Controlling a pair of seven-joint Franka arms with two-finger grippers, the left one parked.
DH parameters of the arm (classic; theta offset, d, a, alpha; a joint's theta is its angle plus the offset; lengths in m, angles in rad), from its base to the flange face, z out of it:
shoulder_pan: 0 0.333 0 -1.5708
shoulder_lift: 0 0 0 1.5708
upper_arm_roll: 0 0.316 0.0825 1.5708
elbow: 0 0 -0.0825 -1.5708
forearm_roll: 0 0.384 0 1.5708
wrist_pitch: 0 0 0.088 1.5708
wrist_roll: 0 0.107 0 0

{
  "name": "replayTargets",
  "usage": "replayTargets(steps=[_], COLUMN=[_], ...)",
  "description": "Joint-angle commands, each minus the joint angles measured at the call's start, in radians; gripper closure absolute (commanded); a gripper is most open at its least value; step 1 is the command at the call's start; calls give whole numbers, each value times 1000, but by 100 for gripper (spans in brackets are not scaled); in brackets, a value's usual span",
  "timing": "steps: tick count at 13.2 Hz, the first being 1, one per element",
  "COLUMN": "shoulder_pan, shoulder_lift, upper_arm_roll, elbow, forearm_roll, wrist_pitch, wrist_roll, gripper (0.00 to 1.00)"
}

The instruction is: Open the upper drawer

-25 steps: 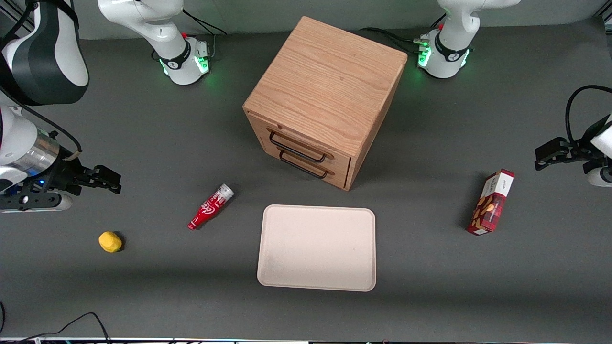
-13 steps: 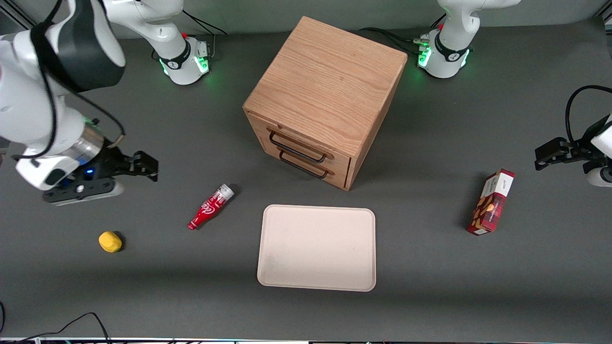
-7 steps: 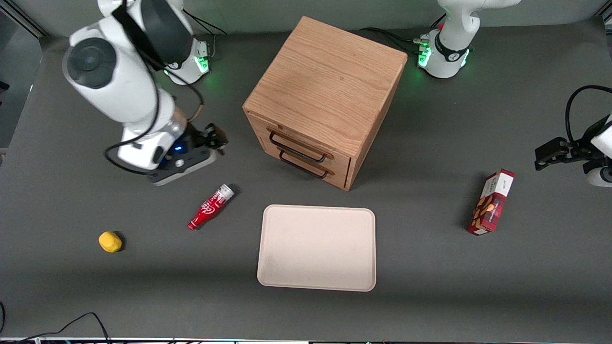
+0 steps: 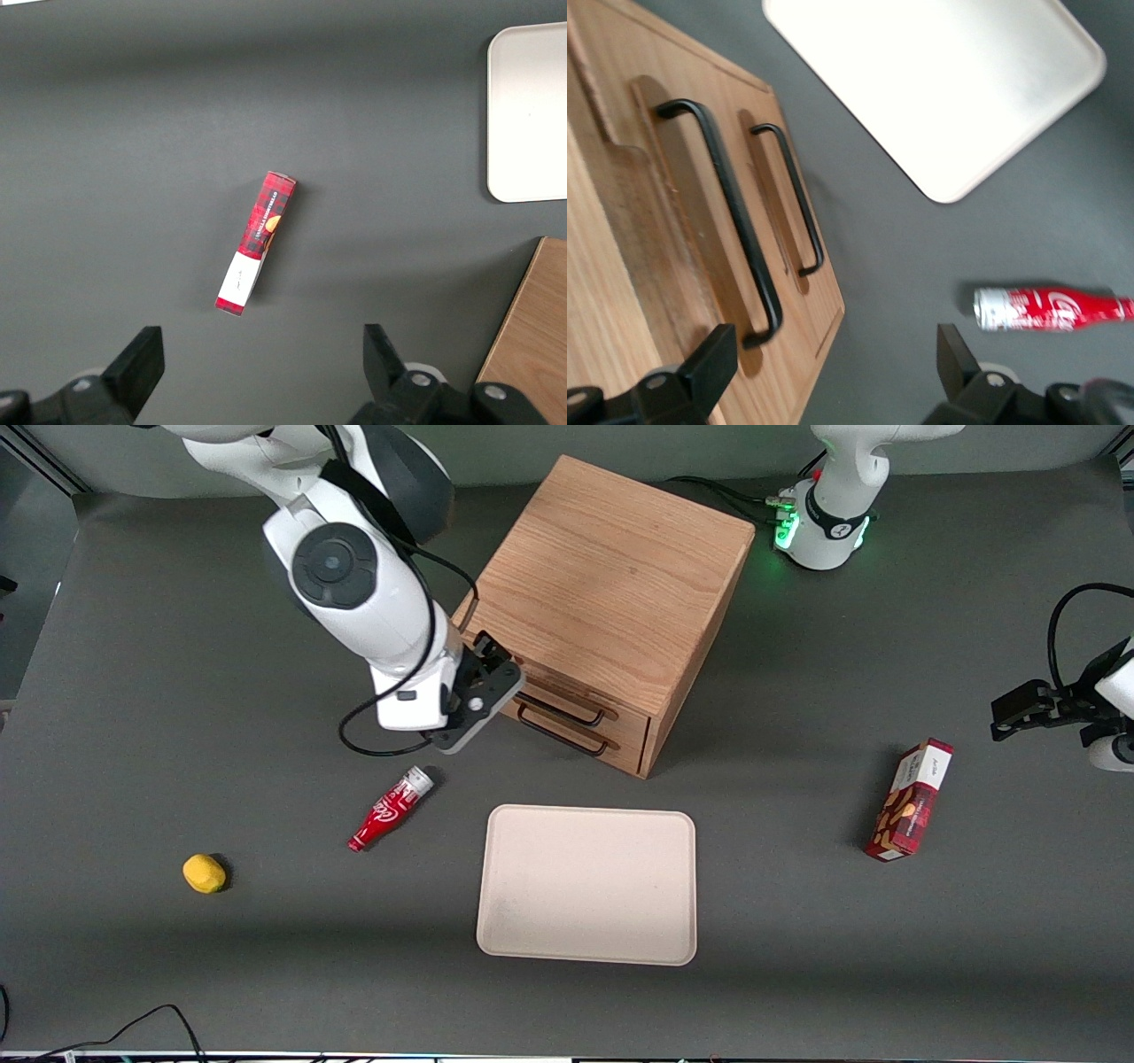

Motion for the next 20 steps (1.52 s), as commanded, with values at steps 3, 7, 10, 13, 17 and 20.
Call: replayTargets(steps=[3, 7, 10, 13, 17, 20], shoulder_pan=[63, 49, 50, 53, 46, 50], shoulder_lift=[114, 161, 200, 220, 250, 263], upper_arm_roll=[0, 4, 7, 10, -8, -65], elbow=[76, 65, 63, 63, 89, 152], forearm_roll=[-35, 16, 33, 35, 18, 16], wrist_pitch=[31, 88, 139, 157, 176, 177], wrist_roll=[-179, -322, -330, -337, -411, -488], gripper=[0, 0, 0, 0, 0, 0])
